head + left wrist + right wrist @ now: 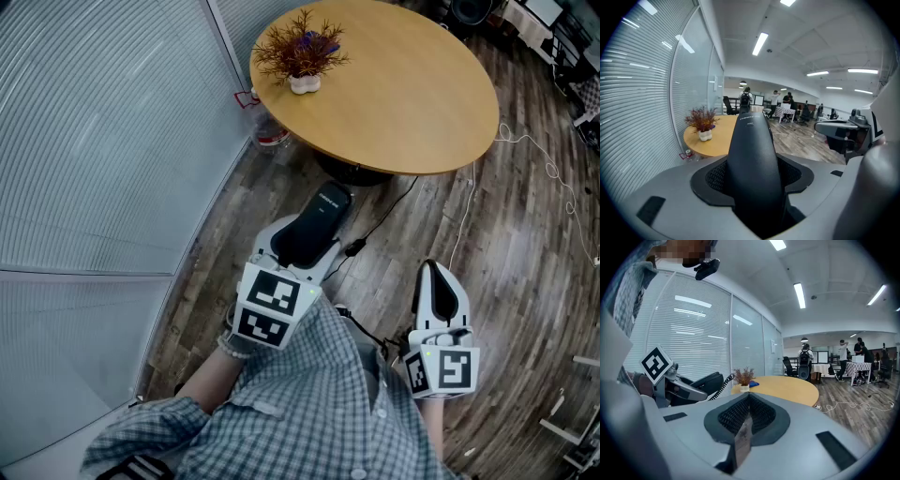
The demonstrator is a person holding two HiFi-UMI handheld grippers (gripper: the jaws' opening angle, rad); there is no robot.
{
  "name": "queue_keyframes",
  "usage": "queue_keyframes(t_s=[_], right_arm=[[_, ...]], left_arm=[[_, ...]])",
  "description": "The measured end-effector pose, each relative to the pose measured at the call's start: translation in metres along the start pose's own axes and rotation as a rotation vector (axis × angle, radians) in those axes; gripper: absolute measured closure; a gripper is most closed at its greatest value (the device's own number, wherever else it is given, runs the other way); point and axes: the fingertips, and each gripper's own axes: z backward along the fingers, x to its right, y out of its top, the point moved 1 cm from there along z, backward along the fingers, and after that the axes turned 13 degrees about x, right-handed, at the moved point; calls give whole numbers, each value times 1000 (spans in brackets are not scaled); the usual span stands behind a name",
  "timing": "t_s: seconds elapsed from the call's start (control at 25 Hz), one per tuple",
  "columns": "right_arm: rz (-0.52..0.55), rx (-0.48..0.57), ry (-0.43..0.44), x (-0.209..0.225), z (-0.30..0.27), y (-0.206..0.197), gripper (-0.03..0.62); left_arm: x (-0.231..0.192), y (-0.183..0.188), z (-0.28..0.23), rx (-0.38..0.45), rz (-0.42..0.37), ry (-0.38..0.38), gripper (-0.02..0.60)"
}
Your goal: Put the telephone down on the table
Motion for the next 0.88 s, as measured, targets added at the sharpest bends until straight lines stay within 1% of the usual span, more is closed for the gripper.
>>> queue_keyframes(t_s=[0.44, 0.64, 0.88], right_arm=[[-3, 18, 20, 2, 6, 2, 586], [-38, 29, 19, 7, 7, 2, 586], [-49, 22, 35, 20, 17, -1, 586]], left_arm=[[9, -2, 4, 0, -7, 14, 302], [7, -1, 4, 1, -3, 39, 302], [12, -1, 5, 1, 8, 82, 302]])
